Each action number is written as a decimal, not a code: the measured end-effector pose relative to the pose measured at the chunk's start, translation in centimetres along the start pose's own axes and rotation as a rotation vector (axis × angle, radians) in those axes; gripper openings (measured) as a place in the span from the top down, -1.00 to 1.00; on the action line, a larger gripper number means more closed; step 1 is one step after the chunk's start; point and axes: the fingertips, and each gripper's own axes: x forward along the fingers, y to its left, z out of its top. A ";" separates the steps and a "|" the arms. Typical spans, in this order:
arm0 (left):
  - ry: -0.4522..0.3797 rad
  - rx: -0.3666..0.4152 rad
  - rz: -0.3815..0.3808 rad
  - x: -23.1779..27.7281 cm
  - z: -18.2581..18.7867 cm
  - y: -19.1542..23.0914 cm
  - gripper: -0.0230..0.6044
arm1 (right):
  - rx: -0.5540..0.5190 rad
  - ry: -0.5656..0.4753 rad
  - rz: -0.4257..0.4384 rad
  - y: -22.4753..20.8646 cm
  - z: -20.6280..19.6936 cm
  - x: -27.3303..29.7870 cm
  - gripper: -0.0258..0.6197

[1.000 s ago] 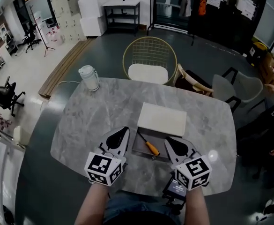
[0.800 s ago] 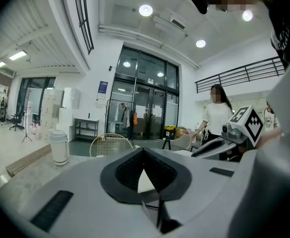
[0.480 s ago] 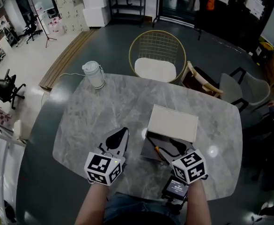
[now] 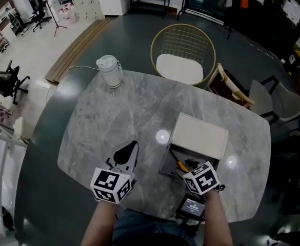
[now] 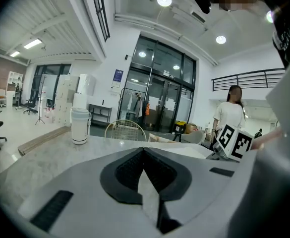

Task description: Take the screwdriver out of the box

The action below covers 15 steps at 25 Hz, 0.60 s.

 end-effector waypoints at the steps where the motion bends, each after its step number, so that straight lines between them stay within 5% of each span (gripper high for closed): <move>1: 0.007 -0.006 0.005 -0.1 -0.3 0.3 0.89 | 0.001 0.019 -0.001 0.0 -0.3 0.5 0.25; 15: 0.070 -0.051 0.036 -0.8 -3.0 2.9 0.89 | 0.005 0.169 -0.052 -1.4 -2.0 4.2 0.62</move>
